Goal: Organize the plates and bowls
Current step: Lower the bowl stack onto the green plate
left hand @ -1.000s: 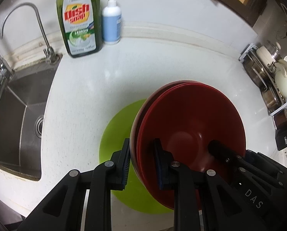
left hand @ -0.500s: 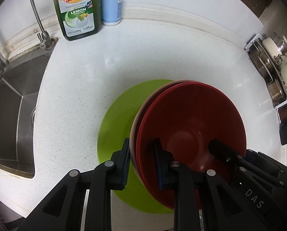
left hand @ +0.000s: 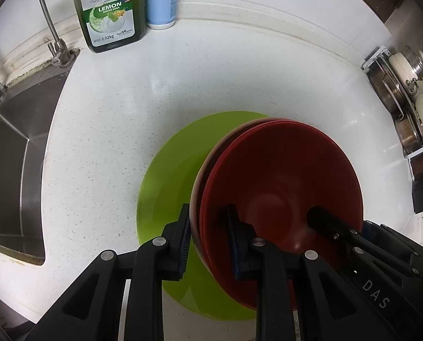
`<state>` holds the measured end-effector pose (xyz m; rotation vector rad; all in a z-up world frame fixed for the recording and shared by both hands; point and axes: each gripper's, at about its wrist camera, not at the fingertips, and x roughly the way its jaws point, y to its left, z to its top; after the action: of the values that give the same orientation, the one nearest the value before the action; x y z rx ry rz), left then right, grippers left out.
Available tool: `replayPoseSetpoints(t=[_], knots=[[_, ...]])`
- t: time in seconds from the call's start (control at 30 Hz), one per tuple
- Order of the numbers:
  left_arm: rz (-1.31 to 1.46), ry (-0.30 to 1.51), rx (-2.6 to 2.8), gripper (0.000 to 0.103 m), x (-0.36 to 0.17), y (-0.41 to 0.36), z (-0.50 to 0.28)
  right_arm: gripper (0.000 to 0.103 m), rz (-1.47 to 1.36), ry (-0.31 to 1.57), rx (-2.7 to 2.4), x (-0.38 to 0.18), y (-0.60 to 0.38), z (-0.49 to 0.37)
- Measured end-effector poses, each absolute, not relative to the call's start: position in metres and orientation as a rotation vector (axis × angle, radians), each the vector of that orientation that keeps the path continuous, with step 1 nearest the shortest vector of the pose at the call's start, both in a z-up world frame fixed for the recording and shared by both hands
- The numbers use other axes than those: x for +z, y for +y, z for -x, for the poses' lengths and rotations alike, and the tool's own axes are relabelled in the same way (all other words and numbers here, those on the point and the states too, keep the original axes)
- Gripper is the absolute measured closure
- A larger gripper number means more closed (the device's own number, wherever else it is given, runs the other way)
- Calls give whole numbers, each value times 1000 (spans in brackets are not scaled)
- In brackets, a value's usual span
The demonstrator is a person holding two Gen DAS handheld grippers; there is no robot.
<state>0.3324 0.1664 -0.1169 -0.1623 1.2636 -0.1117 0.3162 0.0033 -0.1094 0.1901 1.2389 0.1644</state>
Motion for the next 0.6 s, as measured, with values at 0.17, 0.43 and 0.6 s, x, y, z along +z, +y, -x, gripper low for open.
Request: replayPoseSetpoints(t=[0.17,0.43,0.6], knots=[[161,1262,-114,80,-118,166,-333,78,-184,1233,166,-109,4,-317],[163,1258,-119,77,-118,165,-332,78,-179,1232,167,-108,4,-317],[169,1245,-137,67,-117,169,-333,77,-181,1217,168,-107,6,-318]])
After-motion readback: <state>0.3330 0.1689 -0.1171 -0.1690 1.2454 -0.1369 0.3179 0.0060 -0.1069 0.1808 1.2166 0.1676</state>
